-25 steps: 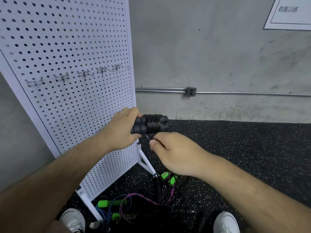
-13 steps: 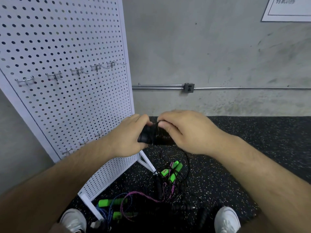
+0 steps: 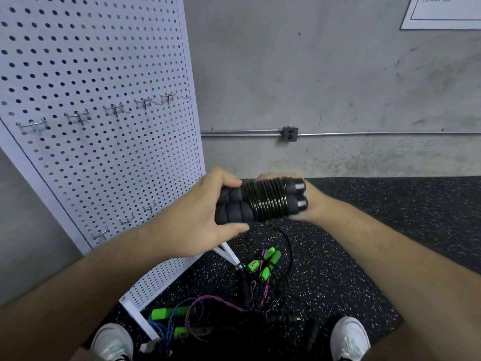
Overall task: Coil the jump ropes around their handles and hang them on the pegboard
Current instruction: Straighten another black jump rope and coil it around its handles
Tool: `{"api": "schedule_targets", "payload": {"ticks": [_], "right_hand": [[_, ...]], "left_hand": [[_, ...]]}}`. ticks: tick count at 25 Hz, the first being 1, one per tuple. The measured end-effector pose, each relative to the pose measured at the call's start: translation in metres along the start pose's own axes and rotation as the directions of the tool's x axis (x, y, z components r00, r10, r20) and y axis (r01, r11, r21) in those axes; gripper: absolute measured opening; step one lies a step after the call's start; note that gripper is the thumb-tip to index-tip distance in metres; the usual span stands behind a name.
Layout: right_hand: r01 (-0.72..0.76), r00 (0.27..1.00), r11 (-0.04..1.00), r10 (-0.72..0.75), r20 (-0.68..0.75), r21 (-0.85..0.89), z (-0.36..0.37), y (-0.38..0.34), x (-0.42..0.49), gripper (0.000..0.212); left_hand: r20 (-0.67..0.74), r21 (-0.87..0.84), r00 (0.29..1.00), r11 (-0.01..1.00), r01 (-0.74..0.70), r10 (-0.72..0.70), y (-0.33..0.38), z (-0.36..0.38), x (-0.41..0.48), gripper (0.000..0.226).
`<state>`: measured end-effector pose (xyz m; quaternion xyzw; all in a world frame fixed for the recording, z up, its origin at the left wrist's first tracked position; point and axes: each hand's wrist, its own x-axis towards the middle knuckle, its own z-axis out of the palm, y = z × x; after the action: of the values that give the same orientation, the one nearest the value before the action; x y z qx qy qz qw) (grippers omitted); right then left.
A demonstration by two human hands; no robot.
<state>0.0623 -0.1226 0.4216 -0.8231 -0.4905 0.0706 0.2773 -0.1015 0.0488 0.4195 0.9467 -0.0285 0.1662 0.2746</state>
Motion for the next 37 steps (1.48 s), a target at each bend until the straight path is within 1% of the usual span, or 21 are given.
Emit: {"api": "schedule_targets", "payload": {"ticks": [1, 2, 3, 4, 5, 7, 9, 11, 13, 16, 17, 19, 22, 25, 28, 30, 31, 32, 34, 36, 37], "right_hand": [[-0.038, 0.999, 0.999, 0.039, 0.035, -0.029, 0.018, -0.001, 0.0, 0.024], [-0.015, 0.998, 0.997, 0.02, 0.06, -0.082, 0.036, -0.004, -0.001, 0.018], [0.012, 0.998, 0.991, -0.004, 0.062, -0.133, 0.051, -0.014, -0.003, 0.022], [0.062, 0.997, 0.987, -0.056, 0.046, -0.149, 0.066, -0.021, -0.003, 0.03], [0.086, 0.996, 0.985, -0.079, 0.051, -0.15, 0.078, -0.028, -0.003, 0.032], [0.068, 0.995, 0.987, -0.055, 0.088, -0.148, 0.088, -0.046, -0.007, 0.028], [0.048, 0.995, 0.988, -0.033, 0.099, -0.146, 0.09, -0.054, -0.011, 0.03], [0.032, 0.998, 0.988, -0.024, 0.051, -0.151, 0.083, -0.056, -0.01, 0.033], [0.036, 0.999, 0.983, -0.04, -0.021, -0.181, 0.077, -0.06, -0.01, 0.031], [0.066, 0.972, 0.972, -0.114, -0.206, -0.225, 0.072, -0.067, -0.014, 0.023], [0.082, 0.949, 0.974, -0.141, -0.281, -0.212, 0.071, -0.069, -0.015, 0.024], [0.107, 0.896, 0.983, -0.159, -0.414, -0.148, 0.069, -0.071, -0.014, 0.026], [0.212, 0.817, 0.977, -0.194, -0.543, -0.031, 0.063, -0.074, -0.013, 0.014], [0.307, 0.766, 0.95, -0.284, -0.577, -0.061, 0.057, -0.077, -0.013, 0.007], [0.293, 0.761, 0.945, -0.321, -0.564, -0.142, 0.049, -0.078, -0.013, 0.01], [0.363, 0.725, 0.921, -0.374, -0.578, -0.14, 0.044, -0.076, -0.012, 0.013], [0.379, 0.731, 0.921, -0.356, -0.582, -0.087, 0.041, -0.076, -0.013, 0.017], [0.364, 0.762, 0.931, -0.297, -0.575, 0.002, 0.036, -0.076, -0.015, 0.023], [0.311, 0.828, 0.933, -0.172, -0.533, 0.182, 0.027, -0.076, -0.017, 0.036], [0.293, 0.854, 0.919, -0.128, -0.504, 0.263, 0.018, -0.071, -0.017, 0.04], [0.292, 0.856, 0.918, -0.125, -0.502, 0.27, 0.014, -0.068, -0.016, 0.039]], "left_hand": [[-0.033, -0.012, 0.999, 1.0, 0.017, -0.017, -0.004, -0.002, 0.003, 0.065], [-0.059, -0.023, 0.997, 0.999, 0.038, -0.039, -0.009, -0.004, 0.007, 0.064], [-0.079, -0.014, 0.995, 0.998, 0.059, -0.06, -0.017, -0.007, 0.01, 0.063], [-0.084, 0.024, 0.994, 0.997, 0.079, -0.076, -0.025, -0.009, 0.012, 0.062], [-0.082, 0.091, 0.993, 0.992, 0.089, -0.082, -0.033, -0.01, 0.014, 0.062], [-0.096, 0.244, 0.992, 0.964, 0.105, -0.084, -0.043, -0.011, 0.015, 0.056], [-0.104, 0.311, 0.991, 0.943, 0.116, -0.088, -0.046, -0.01, 0.015, 0.053], [-0.109, 0.328, 0.991, 0.939, 0.107, -0.075, -0.044, -0.009, 0.016, 0.052], [-0.136, 0.338, 0.988, 0.934, 0.113, -0.071, -0.042, -0.009, 0.017, 0.052], [-0.135, 0.363, 0.988, 0.923, 0.124, -0.08, -0.042, -0.006, 0.016, 0.055], [-0.122, 0.344, 0.989, 0.931, 0.125, -0.088, -0.041, -0.004, 0.015, 0.055], [-0.111, 0.24, 0.985, 0.959, 0.153, -0.129, -0.038, -0.002, 0.013, 0.054], [-0.114, 0.054, 0.971, 0.975, 0.215, -0.208, -0.031, -0.004, 0.013, 0.048], [-0.072, -0.096, 0.975, 0.974, 0.205, -0.212, -0.019, -0.001, 0.014, 0.053], [-0.053, -0.297, 0.977, 0.937, 0.183, -0.207, -0.012, 0.001, 0.014, 0.068], [-0.067, -0.361, 0.976, 0.917, 0.172, -0.209, -0.011, 0.0, 0.015, 0.07], [-0.062, -0.38, 0.974, 0.907, 0.179, -0.218, -0.008, -0.001, 0.014, 0.072], [-0.055, -0.403, 0.973, 0.896, 0.186, -0.226, -0.004, -0.002, 0.013, 0.072], [-0.065, -0.461, 0.97, 0.869, 0.178, -0.233, 0.002, -0.004, 0.011, 0.064], [-0.09, -0.561, 0.961, 0.81, 0.169, -0.263, 0.004, -0.007, 0.011, 0.054], [-0.097, -0.628, 0.95, 0.759, 0.172, -0.296, 0.005, -0.008, 0.012, 0.052]]}}
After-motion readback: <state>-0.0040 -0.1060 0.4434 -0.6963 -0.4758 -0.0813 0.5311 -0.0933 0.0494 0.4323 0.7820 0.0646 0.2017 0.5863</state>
